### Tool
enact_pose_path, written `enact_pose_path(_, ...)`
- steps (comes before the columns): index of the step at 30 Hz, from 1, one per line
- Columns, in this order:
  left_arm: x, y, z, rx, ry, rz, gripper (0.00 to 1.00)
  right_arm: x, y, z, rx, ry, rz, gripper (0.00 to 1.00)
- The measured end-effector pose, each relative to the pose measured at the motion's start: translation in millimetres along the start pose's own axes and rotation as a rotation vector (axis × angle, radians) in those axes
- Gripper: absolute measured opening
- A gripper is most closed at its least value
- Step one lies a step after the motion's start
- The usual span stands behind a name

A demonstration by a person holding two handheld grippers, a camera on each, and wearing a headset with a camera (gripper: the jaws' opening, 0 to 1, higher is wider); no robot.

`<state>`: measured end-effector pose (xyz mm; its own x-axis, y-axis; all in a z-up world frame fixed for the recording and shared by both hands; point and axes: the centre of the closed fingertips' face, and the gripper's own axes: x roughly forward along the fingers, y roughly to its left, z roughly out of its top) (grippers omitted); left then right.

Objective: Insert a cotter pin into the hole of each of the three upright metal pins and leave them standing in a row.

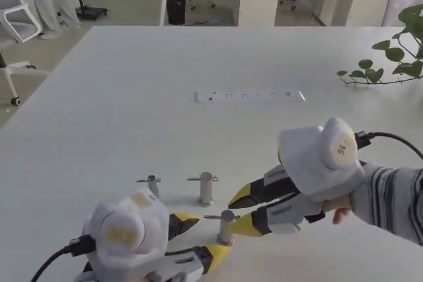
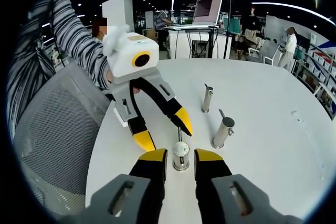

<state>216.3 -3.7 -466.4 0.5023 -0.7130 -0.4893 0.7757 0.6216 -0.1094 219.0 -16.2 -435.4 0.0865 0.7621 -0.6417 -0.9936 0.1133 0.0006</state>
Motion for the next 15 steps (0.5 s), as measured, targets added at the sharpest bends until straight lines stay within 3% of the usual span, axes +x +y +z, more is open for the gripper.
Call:
enact_pose_path(5, -6.0, 0.5, 3.4, -0.007, -0.011, 0.005, 0.43, 6.0, 0.1, -4.3, 0.014, 0.033, -0.008, 0.16)
enact_pose_path(15, -19.5, 2.2, 8.8, -0.035, -0.036, 0.017, 0.51, 9.6, 1.1, -4.1, 0.027, 0.033, -0.005, 0.11)
